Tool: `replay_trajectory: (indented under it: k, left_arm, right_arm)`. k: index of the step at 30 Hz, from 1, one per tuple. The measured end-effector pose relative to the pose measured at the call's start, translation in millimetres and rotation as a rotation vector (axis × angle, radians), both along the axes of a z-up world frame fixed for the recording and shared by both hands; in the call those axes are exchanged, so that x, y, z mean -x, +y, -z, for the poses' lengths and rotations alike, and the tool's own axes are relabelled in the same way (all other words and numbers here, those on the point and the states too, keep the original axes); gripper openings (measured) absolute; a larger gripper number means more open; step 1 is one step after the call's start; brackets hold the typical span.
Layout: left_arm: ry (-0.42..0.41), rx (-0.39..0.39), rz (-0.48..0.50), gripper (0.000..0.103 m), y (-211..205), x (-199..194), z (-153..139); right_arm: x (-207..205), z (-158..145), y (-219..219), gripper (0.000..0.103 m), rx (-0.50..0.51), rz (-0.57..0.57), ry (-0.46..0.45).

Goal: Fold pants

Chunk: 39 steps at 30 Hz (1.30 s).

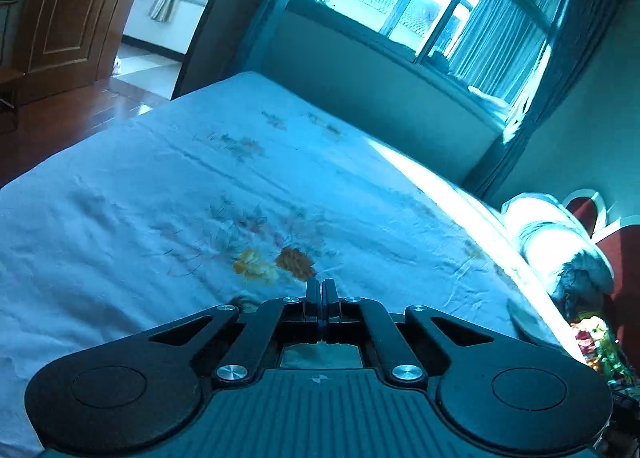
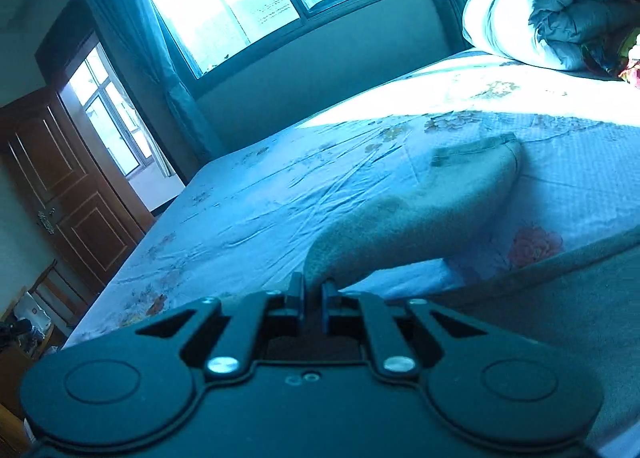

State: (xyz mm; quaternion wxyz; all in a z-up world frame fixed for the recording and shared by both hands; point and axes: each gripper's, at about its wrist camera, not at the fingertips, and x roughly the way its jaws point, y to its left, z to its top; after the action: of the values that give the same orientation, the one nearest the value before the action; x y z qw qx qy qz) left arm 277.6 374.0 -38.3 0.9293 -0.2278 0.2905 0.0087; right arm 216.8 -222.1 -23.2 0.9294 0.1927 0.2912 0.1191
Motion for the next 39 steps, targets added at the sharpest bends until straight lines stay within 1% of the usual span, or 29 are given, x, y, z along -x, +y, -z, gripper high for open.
replay_trajectory:
  k: [1,2,3,4,5,6,8,10,11,12,15,17,18,19,20,22,24,25,26,28,31,32,33,34,35,36,37,38,39]
  left_arm:
    - [0.103,-0.005,-0.003,0.000,3.8,-5.3,24.0]
    - [0.171,0.001,-0.020,0.000,5.7,-3.8,43.3]
    - [0.201,0.019,-0.030,0.001,6.7,4.9,59.7]
    - [0.205,0.023,-0.046,0.001,6.2,15.6,68.9]
    - [0.197,0.028,-0.075,0.001,5.5,26.7,73.8]
    - [0.187,0.054,-0.106,0.002,4.9,38.4,79.7]
    - [0.184,0.089,-0.143,0.022,1.5,50.7,86.1]
    - [0.155,0.115,-0.183,0.084,-5.9,58.1,90.3]
    - [0.133,0.120,-0.199,0.090,-11.0,59.8,90.8]
    - [0.122,0.129,-0.195,0.091,-14.6,59.5,91.3]
    - [0.160,0.169,-0.216,0.090,-19.1,53.5,100.8]
    - [0.169,0.186,-0.201,0.083,-25.5,53.6,103.9]
    - [0.168,0.193,-0.185,0.071,-29.1,54.1,104.6]
    - [0.173,0.206,-0.161,0.051,-32.8,51.9,105.6]
    - [0.183,0.218,-0.149,0.043,-34.8,49.4,107.1]
    - [0.206,0.208,-0.157,0.038,-37.9,43.6,109.1]
    - [0.208,0.192,-0.176,0.026,-39.3,43.2,105.8]
    - [0.178,0.180,-0.177,0.022,-41.2,45.9,98.1]
    - [0.132,0.157,-0.162,0.020,-43.5,46.4,86.0]
    - [0.045,0.114,-0.125,0.019,-44.2,37.5,54.5]
    - [-0.111,0.044,-0.055,0.019,-45.1,19.5,0.6]
    - [-0.139,0.032,-0.037,0.019,-44.1,14.8,-11.4]
    - [-0.147,0.027,-0.025,0.019,-42.4,12.0,-15.3]
    - [-0.133,0.019,-0.014,0.019,-38.6,8.7,-10.7]
    - [-0.084,0.017,-0.015,0.019,-33.1,4.9,4.2]
    - [0.025,0.023,-0.023,0.019,-24.8,-1.5,31.3]
    - [0.158,0.028,-0.024,0.019,-17.9,-7.4,61.4]
    - [0.232,0.027,-0.023,0.019,-14.1,-5.8,85.7]
    - [0.238,0.035,-0.015,0.019,-11.5,-0.6,96.6]
  right_arm:
    - [1.5,19.2,3.5,0.000,0.029,-0.006,0.063]
    - [1.1,36.9,3.1,0.000,0.031,0.006,0.132]
    - [1.9,48.1,-0.6,0.000,0.012,0.021,0.170]
    - [3.3,56.8,-7.4,0.000,-0.028,0.039,0.185]
    - [4.5,57.8,-9.9,0.000,-0.040,0.041,0.181]
    - [4.3,56.7,-10.3,0.000,-0.040,0.038,0.177]
    - [-0.6,45.8,-3.0,0.000,-0.007,0.017,0.149]
    - [-2.4,40.0,1.1,0.001,0.019,0.006,0.133]
    - [-4.4,36.8,0.7,0.001,0.016,0.004,0.131]
    - [-5.4,35.5,0.6,0.001,0.012,0.004,0.129]
    - [-7.9,34.1,0.5,0.001,0.018,0.003,0.139]
    - [-12.6,36.5,-1.8,0.001,0.010,0.013,0.154]
    - [-13.7,36.9,-2.5,0.001,0.001,0.018,0.157]
    - [-15.3,37.3,-2.5,0.001,-0.002,0.020,0.160]
    - [-17.4,37.9,-1.9,0.001,-0.001,0.021,0.165]
    - [-23.3,40.5,-0.6,0.001,0.002,0.022,0.174]
    - [-24.4,39.5,0.3,0.000,0.004,0.021,0.167]
    - [-23.5,36.1,0.3,0.000,0.004,0.020,0.154]
    - [-19.7,27.4,0.2,0.000,-0.001,0.018,0.114]
    - [-12.0,6.2,-0.8,0.000,-0.009,0.012,0.024]
    - [2.4,-24.2,-6.9,0.000,-0.053,0.035,-0.102]
    - [7.4,-29.1,-8.0,0.000,-0.058,0.041,-0.131]
    - [15.7,-31.2,-8.0,0.000,-0.059,0.040,-0.164]
    - [23.2,-25.8,-5.6,0.000,-0.040,0.027,-0.183]
    - [26.2,-11.7,-0.8,0.000,-0.011,0.007,-0.159]
    - [23.2,5.0,3.2,0.000,0.001,-0.017,-0.091]
    - [17.3,28.7,6.6,0.000,0.008,-0.034,0.027]
    - [15.9,45.9,7.3,0.000,0.006,-0.040,0.093]
    - [17.6,54.4,7.6,0.000,0.008,-0.038,0.111]
